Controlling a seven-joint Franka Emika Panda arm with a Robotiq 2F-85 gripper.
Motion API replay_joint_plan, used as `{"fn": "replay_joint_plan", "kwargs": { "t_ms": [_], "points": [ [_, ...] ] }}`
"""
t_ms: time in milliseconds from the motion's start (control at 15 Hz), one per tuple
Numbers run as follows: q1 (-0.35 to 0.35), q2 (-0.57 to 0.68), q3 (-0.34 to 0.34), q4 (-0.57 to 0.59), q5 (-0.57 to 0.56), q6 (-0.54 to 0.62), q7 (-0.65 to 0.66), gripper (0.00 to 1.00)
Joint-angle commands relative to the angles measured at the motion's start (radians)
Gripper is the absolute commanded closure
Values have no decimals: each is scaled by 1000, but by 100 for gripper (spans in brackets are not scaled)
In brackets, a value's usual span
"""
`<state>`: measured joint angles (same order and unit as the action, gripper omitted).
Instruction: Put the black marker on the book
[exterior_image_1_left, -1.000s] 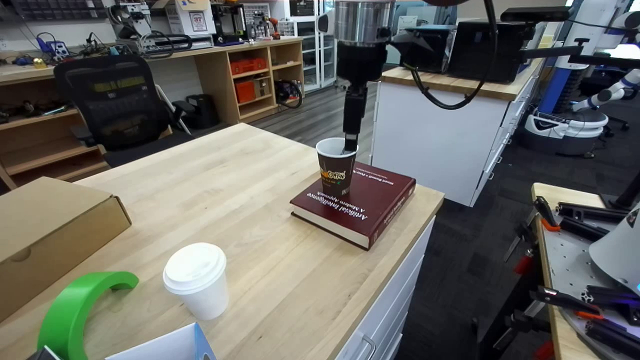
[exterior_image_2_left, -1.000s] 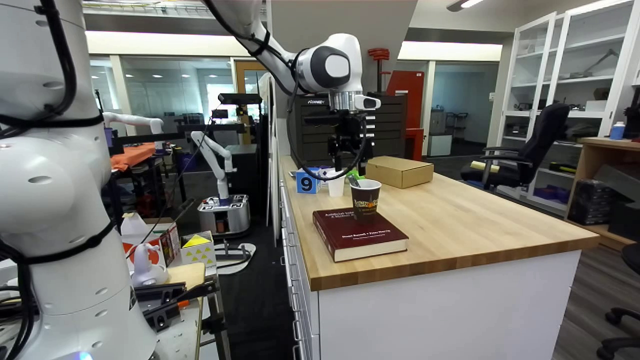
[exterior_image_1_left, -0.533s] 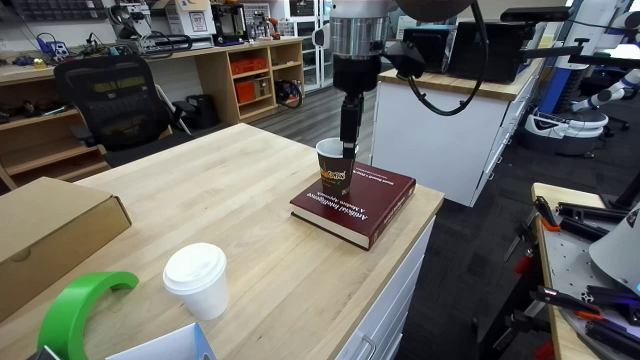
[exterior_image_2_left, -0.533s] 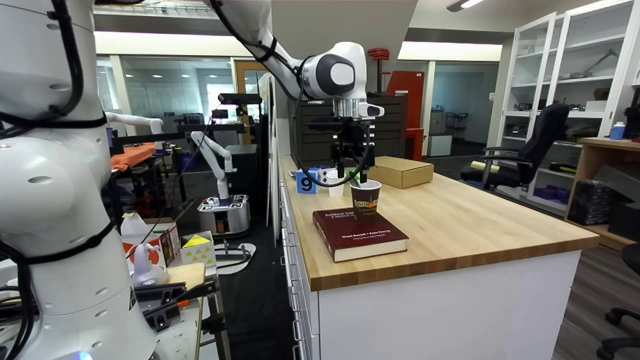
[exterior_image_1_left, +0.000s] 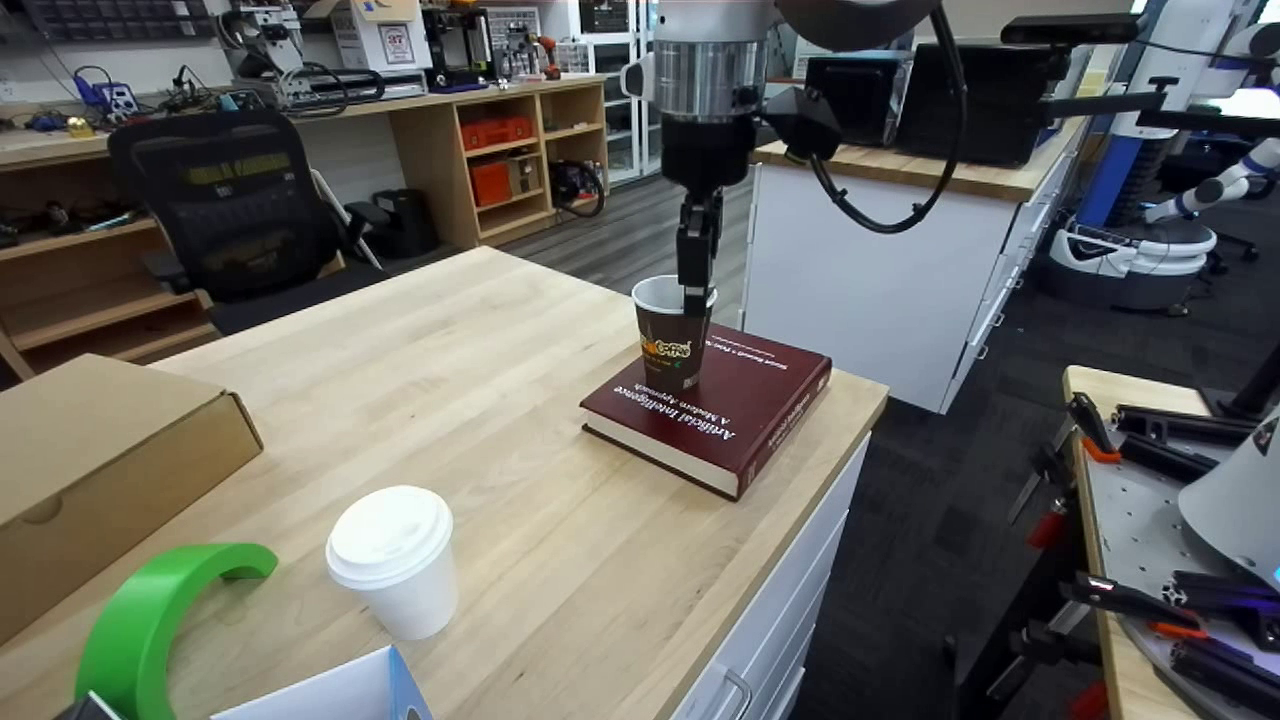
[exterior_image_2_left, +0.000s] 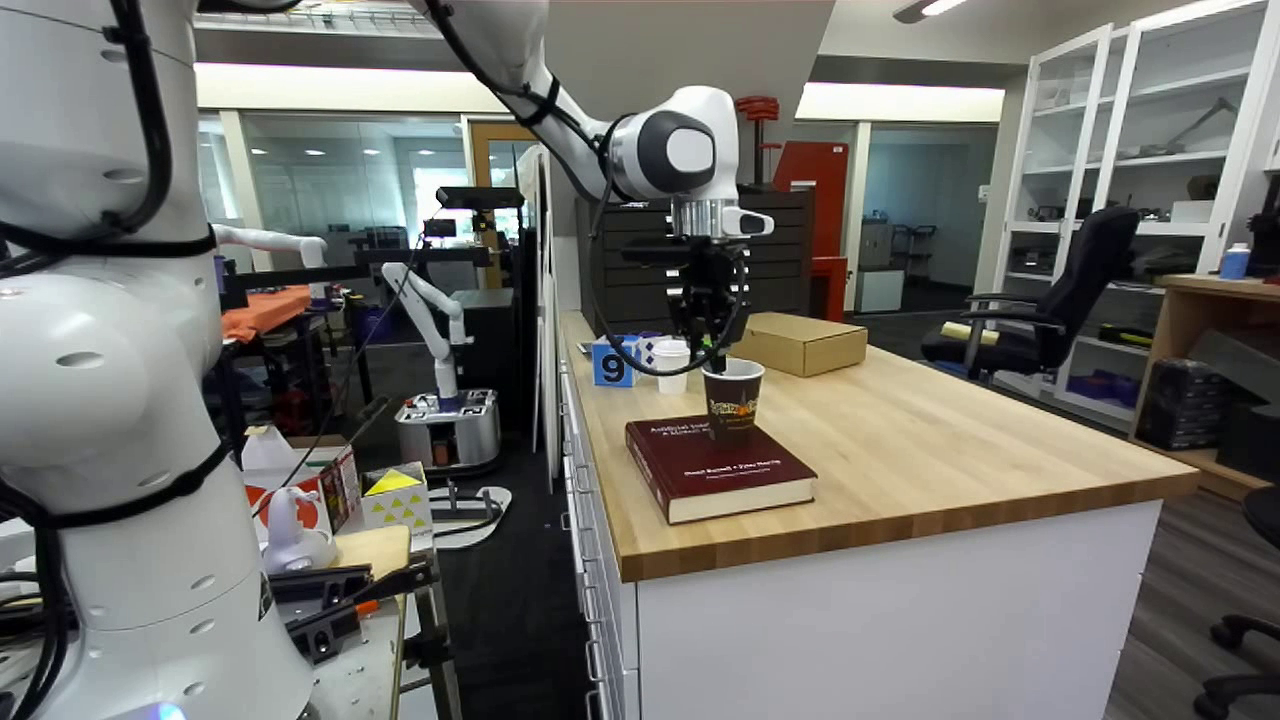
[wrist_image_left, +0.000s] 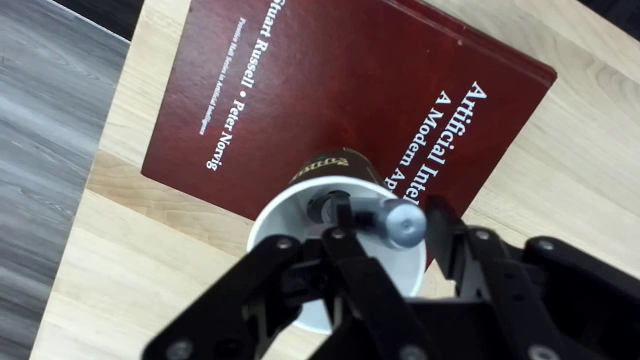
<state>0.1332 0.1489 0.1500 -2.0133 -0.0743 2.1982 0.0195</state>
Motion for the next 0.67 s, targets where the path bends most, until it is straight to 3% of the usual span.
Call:
{"fn": "replay_joint_plan", "kwargs": {
  "t_ms": [0, 133, 600],
  "points": [
    [12, -1, -10, 14, -25, 0, 27, 87],
    [12, -8, -9, 11, -26, 1, 25, 97],
    [22, -78, 2, -22, -19, -2, 17, 94]
  ]
}}
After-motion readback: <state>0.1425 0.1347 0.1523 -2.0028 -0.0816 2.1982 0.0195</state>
